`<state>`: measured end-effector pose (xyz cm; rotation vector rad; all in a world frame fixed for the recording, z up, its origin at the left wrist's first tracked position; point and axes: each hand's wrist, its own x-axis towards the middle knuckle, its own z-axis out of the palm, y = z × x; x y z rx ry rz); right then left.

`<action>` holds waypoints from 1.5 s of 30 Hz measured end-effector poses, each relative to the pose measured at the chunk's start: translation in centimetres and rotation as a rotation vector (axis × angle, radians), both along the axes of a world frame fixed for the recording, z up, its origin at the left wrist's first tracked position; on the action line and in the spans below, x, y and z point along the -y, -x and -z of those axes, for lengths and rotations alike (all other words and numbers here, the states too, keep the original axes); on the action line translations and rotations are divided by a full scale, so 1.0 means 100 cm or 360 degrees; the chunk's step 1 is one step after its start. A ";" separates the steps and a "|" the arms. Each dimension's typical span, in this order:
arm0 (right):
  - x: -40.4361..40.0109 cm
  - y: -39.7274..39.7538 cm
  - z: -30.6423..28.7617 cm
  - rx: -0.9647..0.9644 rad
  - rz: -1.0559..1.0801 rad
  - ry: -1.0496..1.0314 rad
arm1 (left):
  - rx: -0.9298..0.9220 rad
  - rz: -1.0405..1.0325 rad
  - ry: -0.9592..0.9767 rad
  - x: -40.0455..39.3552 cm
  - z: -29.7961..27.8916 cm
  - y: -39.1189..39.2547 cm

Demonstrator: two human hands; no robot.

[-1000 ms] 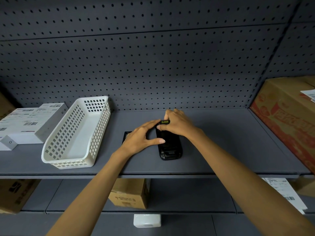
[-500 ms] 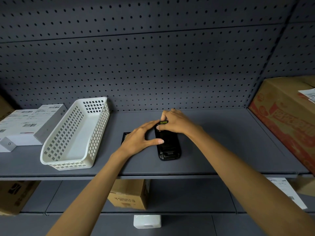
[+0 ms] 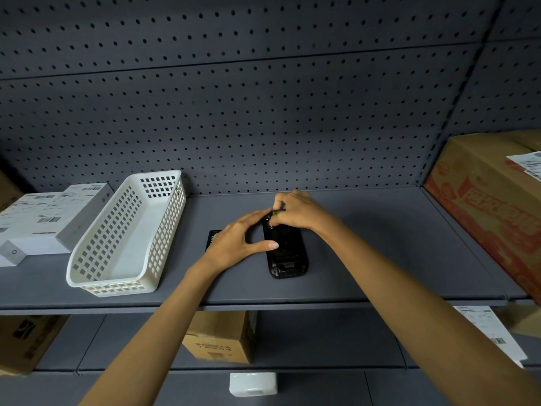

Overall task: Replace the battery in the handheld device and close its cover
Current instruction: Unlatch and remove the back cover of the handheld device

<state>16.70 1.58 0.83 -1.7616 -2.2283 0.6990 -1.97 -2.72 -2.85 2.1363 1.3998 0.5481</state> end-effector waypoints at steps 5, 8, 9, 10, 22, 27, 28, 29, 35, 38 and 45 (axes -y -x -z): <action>-0.001 -0.001 0.000 -0.0002 -0.0023 -0.0002 | -0.0001 -0.0005 -0.0004 0.001 -0.002 -0.001; -0.005 -0.002 0.005 0.0005 -0.0043 -0.0015 | -0.0013 -0.0005 -0.0013 0.002 -0.003 -0.001; -0.006 -0.004 0.007 -0.0010 -0.0054 -0.0029 | -0.0014 -0.0007 -0.0007 0.002 -0.003 -0.001; -0.008 -0.007 0.009 -0.0055 -0.0069 -0.0039 | -0.0013 -0.0010 0.0002 0.002 -0.003 -0.001; -0.005 -0.062 0.022 -0.0802 -0.0241 0.0136 | -0.0024 -0.0043 0.0018 0.002 -0.005 -0.002; -0.005 -0.063 0.026 -0.0871 -0.0247 0.0093 | -0.0033 -0.0040 0.0001 0.002 -0.005 -0.003; -0.005 -0.062 0.027 -0.0881 -0.0245 0.0088 | -0.0035 -0.0038 -0.0001 0.002 -0.005 -0.003; -0.005 -0.063 0.028 -0.0895 -0.0242 0.0082 | -0.0036 -0.0038 -0.0002 0.003 -0.005 -0.003; -0.007 -0.060 0.034 -0.0921 -0.0195 0.0021 | -0.0034 -0.0032 -0.0007 0.002 -0.005 -0.003; -0.007 -0.059 0.034 -0.0926 -0.0186 0.0004 | -0.0034 -0.0040 -0.0008 0.001 -0.005 -0.003; -0.008 -0.056 0.038 -0.0940 -0.0137 -0.0081 | -0.0036 -0.0029 0.0016 0.000 -0.002 -0.001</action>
